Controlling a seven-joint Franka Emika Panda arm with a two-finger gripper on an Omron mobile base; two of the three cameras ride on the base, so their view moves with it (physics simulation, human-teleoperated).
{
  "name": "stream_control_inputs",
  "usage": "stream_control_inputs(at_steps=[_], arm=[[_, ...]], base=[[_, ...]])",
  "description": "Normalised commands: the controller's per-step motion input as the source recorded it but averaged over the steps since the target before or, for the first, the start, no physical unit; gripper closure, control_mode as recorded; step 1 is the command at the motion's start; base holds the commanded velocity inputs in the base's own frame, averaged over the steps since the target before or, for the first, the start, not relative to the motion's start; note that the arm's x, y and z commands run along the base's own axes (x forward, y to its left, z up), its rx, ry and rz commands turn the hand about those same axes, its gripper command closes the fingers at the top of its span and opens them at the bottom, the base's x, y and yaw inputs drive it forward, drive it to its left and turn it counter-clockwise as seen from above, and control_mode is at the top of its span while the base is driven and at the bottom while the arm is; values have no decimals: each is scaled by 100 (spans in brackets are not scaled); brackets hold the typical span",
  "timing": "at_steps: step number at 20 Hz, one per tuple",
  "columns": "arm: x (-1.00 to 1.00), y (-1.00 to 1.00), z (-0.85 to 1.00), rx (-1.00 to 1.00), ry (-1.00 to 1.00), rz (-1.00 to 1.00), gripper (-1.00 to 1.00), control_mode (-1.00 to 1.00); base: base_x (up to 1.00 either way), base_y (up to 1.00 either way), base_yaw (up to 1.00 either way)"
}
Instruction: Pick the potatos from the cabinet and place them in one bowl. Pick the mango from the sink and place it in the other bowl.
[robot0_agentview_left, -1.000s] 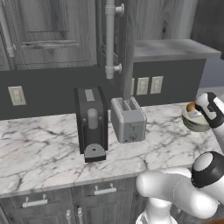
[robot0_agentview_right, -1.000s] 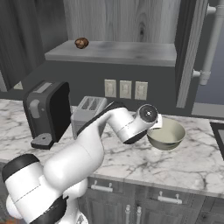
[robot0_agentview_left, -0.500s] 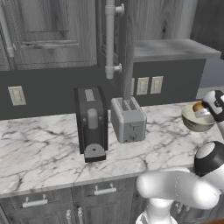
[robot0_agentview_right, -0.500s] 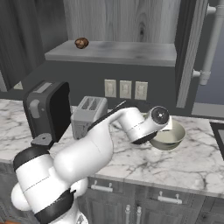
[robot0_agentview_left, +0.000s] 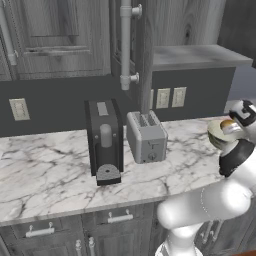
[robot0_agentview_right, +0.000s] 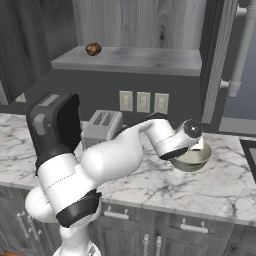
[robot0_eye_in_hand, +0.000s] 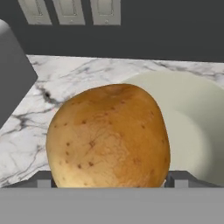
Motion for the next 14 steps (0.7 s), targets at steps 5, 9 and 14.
stream_control_inputs(at_steps=[5, 9, 14], arm=[[27, -27, -6, 2, 5, 0, 100, -100], [32, -30, -23, 4, 6, 0, 100, -100], [32, -26, -43, 4, 7, 0, 100, -100]], base=[[0, 0, 0], [0, 0, 0], [0, 0, 0]])
